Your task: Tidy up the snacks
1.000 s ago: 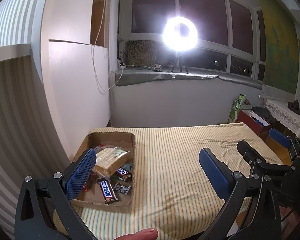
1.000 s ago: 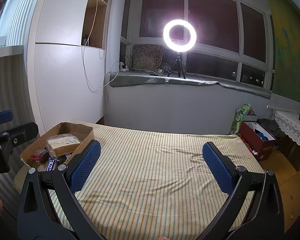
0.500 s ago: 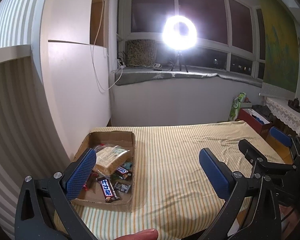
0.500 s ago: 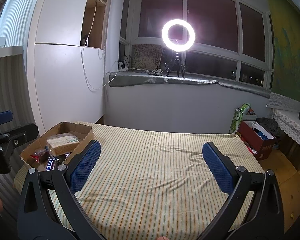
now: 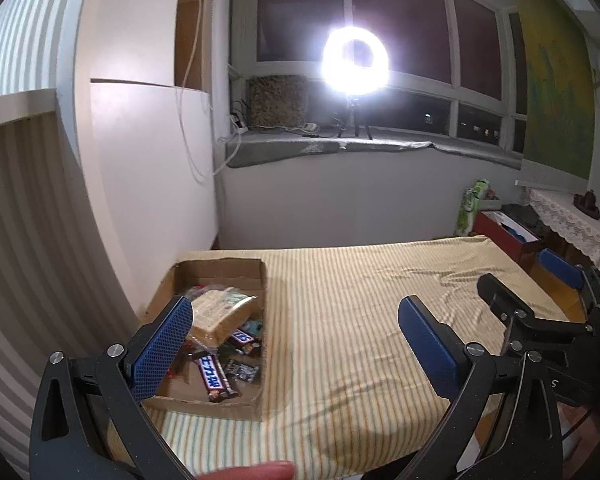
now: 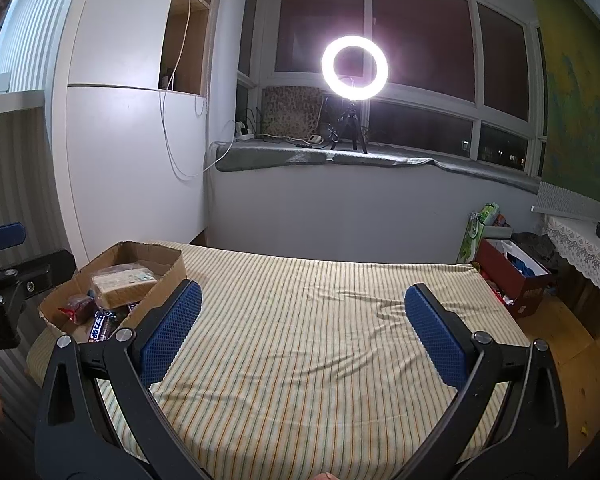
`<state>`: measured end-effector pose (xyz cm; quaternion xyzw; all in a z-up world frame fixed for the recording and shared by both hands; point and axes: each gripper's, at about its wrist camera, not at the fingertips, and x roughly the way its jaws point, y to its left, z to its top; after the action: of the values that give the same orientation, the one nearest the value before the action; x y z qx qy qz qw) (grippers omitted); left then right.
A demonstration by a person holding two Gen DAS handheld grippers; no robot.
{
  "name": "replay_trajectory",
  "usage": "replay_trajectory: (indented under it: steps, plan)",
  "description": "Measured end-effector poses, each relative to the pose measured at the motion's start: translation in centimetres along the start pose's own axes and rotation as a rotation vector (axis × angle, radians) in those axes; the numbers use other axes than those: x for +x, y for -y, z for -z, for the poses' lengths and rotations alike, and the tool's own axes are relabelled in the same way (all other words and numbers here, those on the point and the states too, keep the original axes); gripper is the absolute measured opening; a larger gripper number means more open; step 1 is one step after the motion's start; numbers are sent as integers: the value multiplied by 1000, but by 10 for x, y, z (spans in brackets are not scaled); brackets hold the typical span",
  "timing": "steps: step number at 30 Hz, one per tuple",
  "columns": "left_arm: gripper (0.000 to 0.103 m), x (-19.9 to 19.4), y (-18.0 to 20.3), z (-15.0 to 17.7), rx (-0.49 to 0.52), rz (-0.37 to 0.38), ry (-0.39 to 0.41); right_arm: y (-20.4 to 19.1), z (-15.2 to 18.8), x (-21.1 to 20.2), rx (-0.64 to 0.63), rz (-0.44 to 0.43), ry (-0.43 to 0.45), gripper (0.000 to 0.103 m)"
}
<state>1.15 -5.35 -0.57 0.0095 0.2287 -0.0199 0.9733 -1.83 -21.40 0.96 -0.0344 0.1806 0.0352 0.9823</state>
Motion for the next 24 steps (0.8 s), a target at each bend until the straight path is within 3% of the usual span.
replay_trajectory:
  steps: [24]
  plan:
    - [102, 9, -2, 4, 11, -20, -41, 3, 9, 5, -2, -2, -27, 103]
